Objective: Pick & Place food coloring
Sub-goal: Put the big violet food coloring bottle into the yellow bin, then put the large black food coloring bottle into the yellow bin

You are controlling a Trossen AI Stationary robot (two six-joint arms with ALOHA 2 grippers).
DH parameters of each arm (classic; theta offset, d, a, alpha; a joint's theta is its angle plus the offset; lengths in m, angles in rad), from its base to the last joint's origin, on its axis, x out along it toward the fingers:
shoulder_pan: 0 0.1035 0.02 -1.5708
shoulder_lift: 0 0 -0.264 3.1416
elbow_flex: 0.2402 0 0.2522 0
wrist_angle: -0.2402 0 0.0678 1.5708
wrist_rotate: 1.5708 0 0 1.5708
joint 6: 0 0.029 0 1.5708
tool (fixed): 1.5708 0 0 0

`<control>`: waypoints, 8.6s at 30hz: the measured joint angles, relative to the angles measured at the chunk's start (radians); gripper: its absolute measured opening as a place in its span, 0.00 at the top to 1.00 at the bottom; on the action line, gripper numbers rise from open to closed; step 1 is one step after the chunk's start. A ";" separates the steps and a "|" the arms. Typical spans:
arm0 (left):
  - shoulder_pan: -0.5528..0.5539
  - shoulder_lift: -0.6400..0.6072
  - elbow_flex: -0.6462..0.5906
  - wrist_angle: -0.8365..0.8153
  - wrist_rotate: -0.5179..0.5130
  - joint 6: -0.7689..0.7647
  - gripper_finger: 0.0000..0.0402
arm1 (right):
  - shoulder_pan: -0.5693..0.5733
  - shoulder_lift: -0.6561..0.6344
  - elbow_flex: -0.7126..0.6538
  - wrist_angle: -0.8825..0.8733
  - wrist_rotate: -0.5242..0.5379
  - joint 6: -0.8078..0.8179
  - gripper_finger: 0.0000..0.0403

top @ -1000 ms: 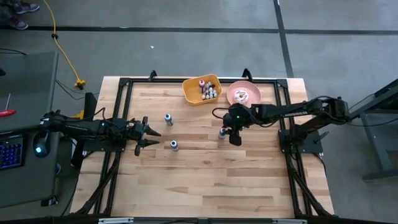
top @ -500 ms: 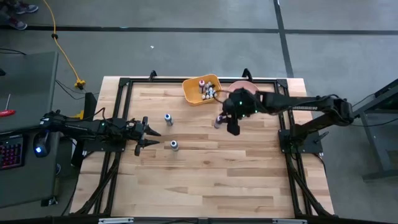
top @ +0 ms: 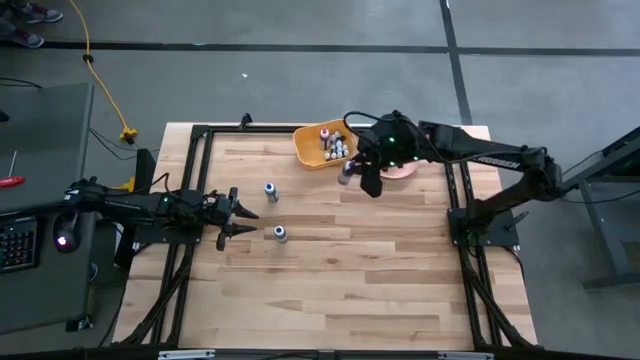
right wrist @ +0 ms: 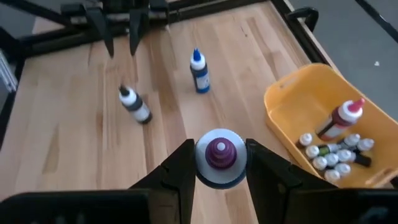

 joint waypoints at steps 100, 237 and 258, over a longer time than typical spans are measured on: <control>0.000 0.000 0.000 0.000 0.000 0.000 0.59 | -0.143 0.723 0.298 0.125 0.392 0.415 0.73; 0.000 0.000 0.000 0.000 0.000 0.000 0.59 | 0.309 0.693 -0.108 1.054 0.111 0.012 0.40; 0.000 0.001 0.000 0.000 0.000 0.000 0.59 | 0.302 0.786 0.006 1.068 0.077 0.047 0.40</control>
